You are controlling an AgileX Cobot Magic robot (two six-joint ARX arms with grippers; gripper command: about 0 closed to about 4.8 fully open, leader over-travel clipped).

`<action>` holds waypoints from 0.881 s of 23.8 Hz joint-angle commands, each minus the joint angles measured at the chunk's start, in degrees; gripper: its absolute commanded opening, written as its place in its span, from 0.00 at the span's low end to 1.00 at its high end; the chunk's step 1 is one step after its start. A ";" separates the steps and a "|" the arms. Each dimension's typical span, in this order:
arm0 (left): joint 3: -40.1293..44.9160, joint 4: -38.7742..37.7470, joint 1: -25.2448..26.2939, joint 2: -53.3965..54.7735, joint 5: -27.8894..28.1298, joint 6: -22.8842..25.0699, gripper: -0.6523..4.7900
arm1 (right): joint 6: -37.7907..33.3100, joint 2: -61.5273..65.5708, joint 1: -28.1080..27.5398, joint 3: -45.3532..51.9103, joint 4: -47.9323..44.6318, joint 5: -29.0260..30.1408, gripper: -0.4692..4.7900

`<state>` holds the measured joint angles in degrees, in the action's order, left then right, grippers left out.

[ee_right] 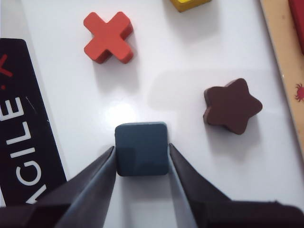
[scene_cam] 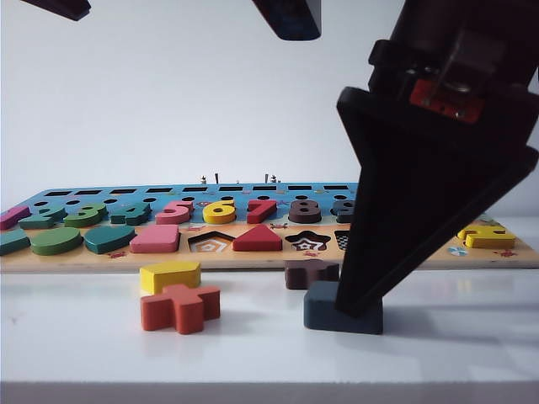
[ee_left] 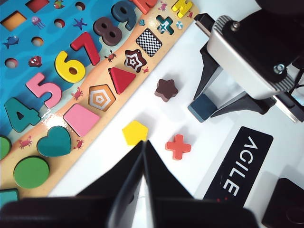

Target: Insert the cube into the slot.

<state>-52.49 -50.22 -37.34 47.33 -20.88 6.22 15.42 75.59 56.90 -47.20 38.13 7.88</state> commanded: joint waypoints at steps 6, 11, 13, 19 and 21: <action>-0.24 0.85 0.02 -0.09 -0.26 0.20 0.16 | 0.46 -0.66 0.24 -0.79 -0.33 -0.52 0.28; -0.24 0.90 0.02 -0.11 -0.26 0.22 0.16 | 3.69 -2.49 0.04 -5.11 2.93 -4.57 0.28; -0.24 0.90 0.02 -0.09 -0.26 0.22 0.16 | 6.27 -2.84 -0.63 -6.82 4.39 -7.19 0.28; -0.24 1.14 0.02 -0.11 -0.24 0.22 0.16 | 17.79 -3.02 -6.21 -9.38 6.47 -15.28 0.28; -0.24 1.16 0.02 -0.11 -0.24 0.22 0.16 | 22.21 -2.69 -7.74 -9.31 6.03 -15.28 0.28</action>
<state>-52.49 -50.02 -37.34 47.33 -20.88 6.22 34.35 72.82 49.19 -56.38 44.84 -7.18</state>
